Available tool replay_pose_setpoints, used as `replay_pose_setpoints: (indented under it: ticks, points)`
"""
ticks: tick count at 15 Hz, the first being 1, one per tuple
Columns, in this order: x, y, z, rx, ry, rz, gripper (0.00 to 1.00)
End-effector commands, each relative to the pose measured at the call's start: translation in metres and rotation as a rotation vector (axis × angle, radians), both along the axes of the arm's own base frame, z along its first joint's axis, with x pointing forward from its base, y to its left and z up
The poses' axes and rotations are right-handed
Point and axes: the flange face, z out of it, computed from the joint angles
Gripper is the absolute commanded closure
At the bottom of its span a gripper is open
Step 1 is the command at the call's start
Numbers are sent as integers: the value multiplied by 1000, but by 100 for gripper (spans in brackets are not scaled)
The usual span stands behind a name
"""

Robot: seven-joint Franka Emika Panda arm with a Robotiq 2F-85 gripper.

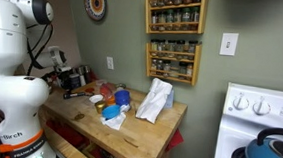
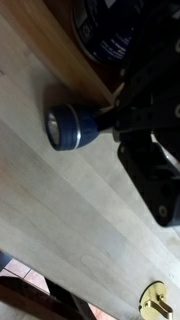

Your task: Turn on the flashlight

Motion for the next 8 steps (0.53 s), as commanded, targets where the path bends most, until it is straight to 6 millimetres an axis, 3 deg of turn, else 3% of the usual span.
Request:
replay_pose_setpoints:
  ticks: [1,8]
  points:
    - [2,0,-4,7,-42,-31,100]
    - [3,-3,-4,16,-28,-42,100]
